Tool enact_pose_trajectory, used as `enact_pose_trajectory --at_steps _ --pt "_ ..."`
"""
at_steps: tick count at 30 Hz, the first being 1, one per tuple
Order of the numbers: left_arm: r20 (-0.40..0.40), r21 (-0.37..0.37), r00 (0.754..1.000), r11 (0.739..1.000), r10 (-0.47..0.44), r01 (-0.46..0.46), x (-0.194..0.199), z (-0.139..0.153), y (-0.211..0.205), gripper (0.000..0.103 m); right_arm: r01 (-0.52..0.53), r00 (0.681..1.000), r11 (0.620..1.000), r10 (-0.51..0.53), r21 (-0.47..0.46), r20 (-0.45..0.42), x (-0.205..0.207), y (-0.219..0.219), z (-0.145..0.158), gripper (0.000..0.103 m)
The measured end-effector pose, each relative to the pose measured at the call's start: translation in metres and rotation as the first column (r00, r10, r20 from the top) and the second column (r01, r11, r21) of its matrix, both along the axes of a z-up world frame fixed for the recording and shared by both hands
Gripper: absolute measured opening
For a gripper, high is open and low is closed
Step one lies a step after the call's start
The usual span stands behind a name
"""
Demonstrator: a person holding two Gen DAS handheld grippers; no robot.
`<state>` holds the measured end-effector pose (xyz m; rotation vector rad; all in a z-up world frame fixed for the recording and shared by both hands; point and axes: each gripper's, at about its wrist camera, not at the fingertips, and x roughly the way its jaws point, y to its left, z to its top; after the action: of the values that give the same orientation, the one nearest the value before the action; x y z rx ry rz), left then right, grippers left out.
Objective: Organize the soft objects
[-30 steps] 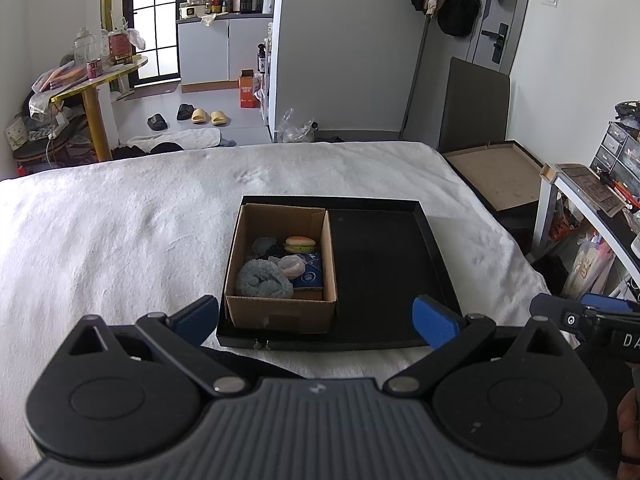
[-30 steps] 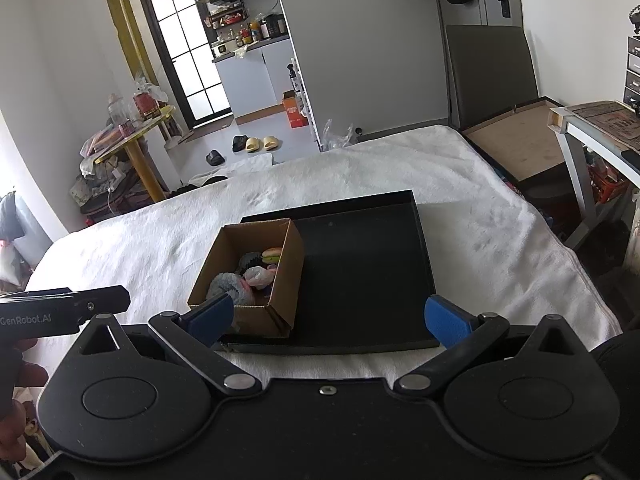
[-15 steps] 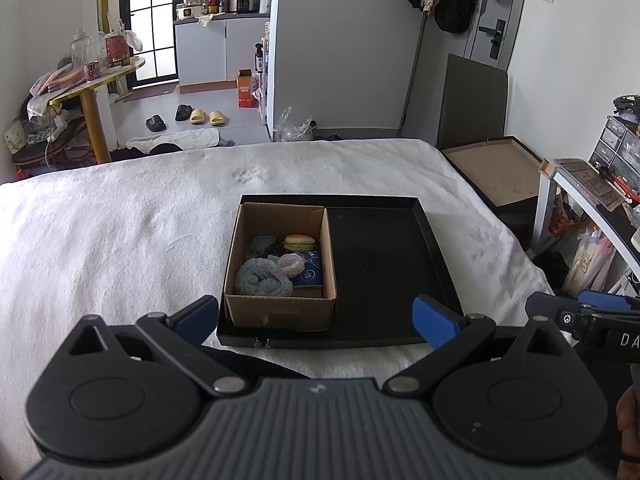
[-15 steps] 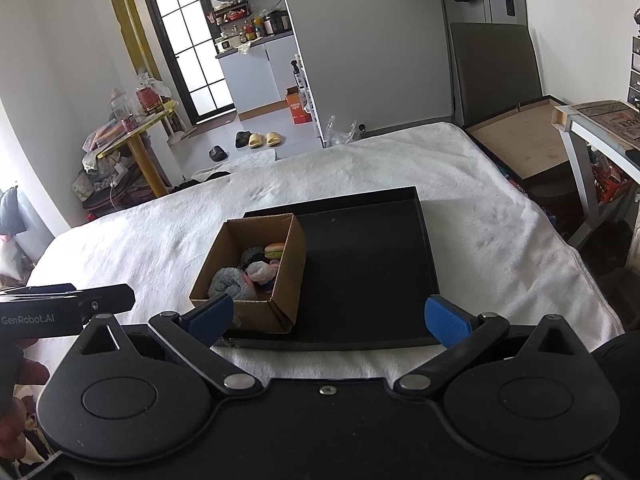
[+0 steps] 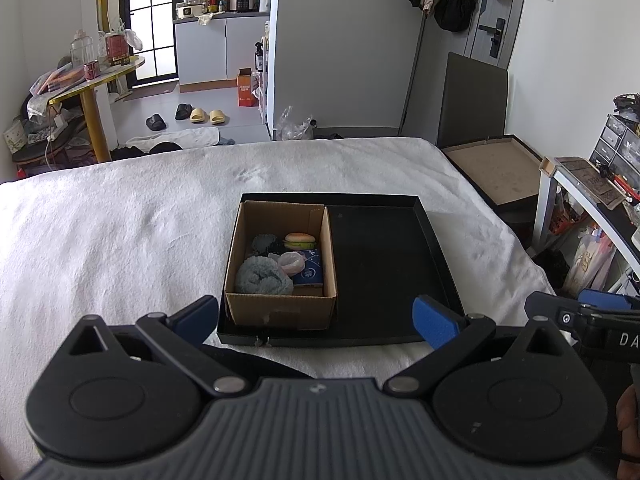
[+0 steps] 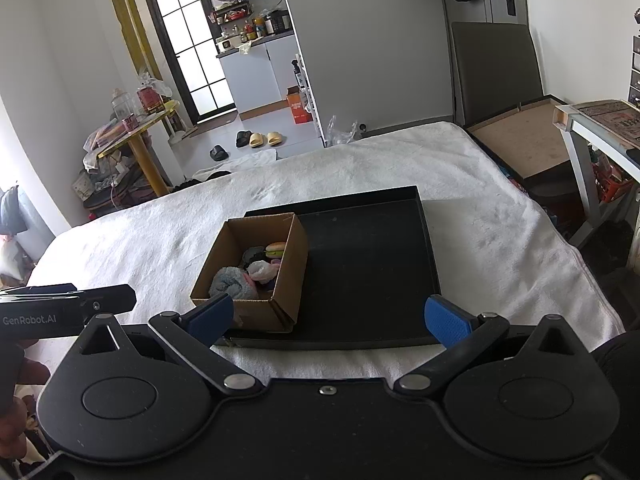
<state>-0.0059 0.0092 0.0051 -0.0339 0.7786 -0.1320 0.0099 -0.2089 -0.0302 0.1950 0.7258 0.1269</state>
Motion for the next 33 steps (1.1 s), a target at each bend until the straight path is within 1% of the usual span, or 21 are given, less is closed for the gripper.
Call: enact_pose_trajectory --at_steps 12,26,33 --pt "-0.001 0.001 1.0 1.0 -0.001 0.001 -0.002 -0.002 0.001 0.102 0.005 1.0 1.0 -0.005 -0.008 0.005 -0.002 0.004 -0.002 0.103" --pt "0.002 0.008 1.0 1.0 0.002 -0.002 -0.001 0.001 0.0 0.102 0.023 1.0 1.0 -0.023 -0.007 0.004 -0.002 -0.006 0.0 0.103" --pt "0.018 0.018 1.0 1.0 -0.002 0.001 -0.003 0.002 -0.001 0.102 0.013 1.0 1.0 -0.013 -0.015 -0.005 0.0 -0.002 -0.002 0.103"
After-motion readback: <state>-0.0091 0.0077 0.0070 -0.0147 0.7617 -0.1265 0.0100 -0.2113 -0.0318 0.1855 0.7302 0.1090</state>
